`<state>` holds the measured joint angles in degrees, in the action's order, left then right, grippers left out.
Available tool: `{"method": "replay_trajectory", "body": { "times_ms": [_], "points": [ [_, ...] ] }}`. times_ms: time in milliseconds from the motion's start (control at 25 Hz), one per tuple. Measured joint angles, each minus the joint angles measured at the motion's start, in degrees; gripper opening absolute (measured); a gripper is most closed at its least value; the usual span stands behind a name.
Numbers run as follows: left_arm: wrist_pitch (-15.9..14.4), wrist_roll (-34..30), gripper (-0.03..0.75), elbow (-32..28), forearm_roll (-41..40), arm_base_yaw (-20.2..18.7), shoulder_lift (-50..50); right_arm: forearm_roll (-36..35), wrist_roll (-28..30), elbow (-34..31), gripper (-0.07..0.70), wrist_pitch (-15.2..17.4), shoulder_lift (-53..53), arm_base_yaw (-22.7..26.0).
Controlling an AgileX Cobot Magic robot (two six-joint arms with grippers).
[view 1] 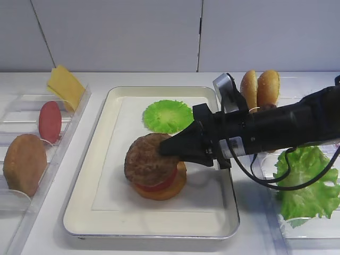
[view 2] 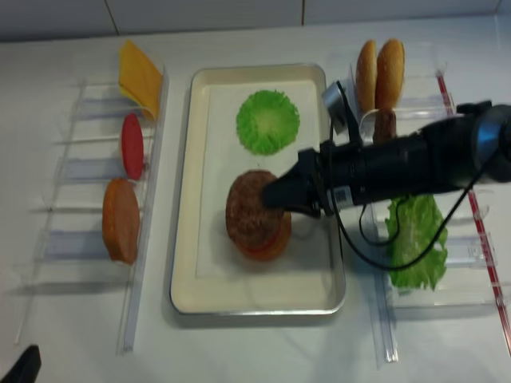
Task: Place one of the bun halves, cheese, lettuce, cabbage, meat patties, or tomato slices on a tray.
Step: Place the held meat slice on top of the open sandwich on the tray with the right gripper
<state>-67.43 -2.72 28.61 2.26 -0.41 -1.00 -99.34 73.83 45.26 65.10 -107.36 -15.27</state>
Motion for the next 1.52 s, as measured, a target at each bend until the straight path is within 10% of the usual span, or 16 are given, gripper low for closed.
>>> {"method": "replay_trajectory", "body": {
  "times_ms": [1520],
  "points": [
    [0.0,0.0,0.473,0.0,0.0,0.0,0.0,0.85,-1.5,1.02,0.16,5.2,-2.92,1.84]
  ]
}}
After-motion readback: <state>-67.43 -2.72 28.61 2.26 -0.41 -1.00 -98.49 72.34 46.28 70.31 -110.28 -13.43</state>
